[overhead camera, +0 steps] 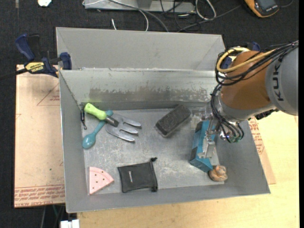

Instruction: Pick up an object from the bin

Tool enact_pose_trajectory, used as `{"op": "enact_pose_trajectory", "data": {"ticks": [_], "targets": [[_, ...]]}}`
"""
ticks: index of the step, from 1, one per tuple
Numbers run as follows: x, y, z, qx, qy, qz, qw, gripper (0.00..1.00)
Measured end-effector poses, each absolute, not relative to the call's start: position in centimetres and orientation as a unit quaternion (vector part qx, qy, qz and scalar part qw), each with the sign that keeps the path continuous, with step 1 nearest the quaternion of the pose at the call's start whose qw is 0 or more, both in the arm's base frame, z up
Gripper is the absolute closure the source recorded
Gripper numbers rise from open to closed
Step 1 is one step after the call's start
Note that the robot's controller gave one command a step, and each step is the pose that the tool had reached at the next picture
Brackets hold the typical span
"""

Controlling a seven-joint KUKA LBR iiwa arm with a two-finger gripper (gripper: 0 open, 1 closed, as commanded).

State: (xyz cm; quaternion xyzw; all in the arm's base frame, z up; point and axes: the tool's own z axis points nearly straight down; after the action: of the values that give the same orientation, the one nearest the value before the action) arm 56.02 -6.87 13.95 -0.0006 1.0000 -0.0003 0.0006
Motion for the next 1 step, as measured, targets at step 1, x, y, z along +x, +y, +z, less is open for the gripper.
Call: {"op": "enact_pose_trajectory", "data": {"ticks": [1], "targets": [[56.02, -6.01, 16.02, -0.061, 0.998, 0.000, -0.001, 0.00]]}}
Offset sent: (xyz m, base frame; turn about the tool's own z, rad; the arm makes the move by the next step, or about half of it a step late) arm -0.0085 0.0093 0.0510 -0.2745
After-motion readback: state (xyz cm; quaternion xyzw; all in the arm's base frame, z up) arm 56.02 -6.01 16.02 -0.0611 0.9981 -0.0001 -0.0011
